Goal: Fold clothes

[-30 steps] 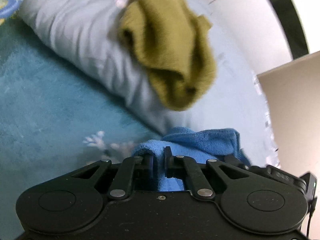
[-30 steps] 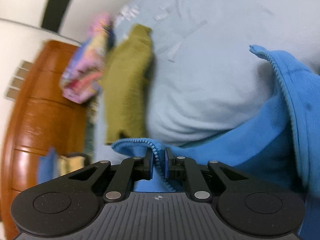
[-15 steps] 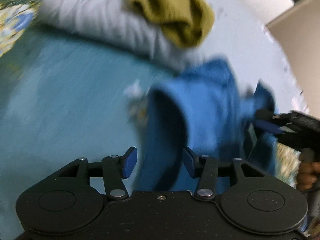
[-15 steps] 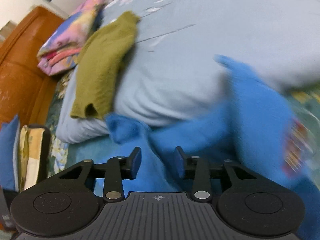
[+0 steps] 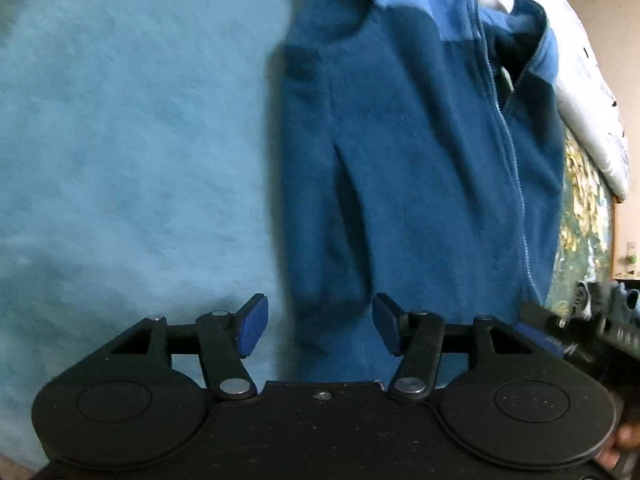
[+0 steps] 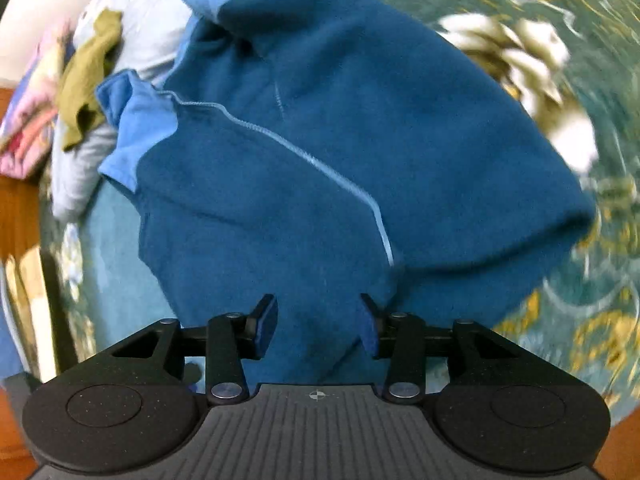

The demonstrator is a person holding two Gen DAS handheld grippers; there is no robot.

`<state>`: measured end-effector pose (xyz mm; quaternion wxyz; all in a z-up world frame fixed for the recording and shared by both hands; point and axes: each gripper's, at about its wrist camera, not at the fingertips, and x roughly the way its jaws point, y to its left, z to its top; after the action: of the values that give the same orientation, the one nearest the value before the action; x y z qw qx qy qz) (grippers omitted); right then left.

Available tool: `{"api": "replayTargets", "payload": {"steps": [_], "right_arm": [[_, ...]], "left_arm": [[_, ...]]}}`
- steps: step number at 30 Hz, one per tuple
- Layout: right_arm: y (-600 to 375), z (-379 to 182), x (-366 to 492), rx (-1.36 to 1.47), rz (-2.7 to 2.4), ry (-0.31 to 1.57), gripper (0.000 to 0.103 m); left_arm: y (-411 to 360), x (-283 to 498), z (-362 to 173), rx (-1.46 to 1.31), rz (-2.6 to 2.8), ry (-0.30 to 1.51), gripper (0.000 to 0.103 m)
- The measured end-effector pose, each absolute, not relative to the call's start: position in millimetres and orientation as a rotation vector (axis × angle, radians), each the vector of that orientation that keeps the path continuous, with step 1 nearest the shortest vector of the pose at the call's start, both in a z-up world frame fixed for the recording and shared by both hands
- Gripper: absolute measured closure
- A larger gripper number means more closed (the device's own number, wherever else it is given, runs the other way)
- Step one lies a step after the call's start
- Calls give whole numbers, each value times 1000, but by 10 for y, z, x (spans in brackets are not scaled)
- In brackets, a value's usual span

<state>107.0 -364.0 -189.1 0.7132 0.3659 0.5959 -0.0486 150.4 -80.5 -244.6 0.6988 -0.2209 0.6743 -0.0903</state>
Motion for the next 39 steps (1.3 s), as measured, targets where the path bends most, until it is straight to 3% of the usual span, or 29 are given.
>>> {"api": "replayTargets", "payload": {"steps": [15,17,19,22,30,39], "right_arm": [[-3477,-1770,114,903,-226,1101,61],[-3484,-1750,43,907,-241,1083,61],[-3501,-1725,-27,911,-258,1070,61],[-3532,-1669,-117,917,-279,1051,61],[-3570,-1601,-144,913,-251,1042,61],[-3475,-1703,64,841,-193,1088,61]], "left_arm": [[-1273,1350,-2494,-287,-205,1492,51],[-1300,1354,-2478,-267,-203,1478,59],[-1256,1347,-2454,-265,-208,1464,83],[-1085,1339,-2390,-322,-217,1450,91],[-305,1227,-1905,-374,-276,1352,93],[-15,1123,-2206,-360,-176,1440,93]]}}
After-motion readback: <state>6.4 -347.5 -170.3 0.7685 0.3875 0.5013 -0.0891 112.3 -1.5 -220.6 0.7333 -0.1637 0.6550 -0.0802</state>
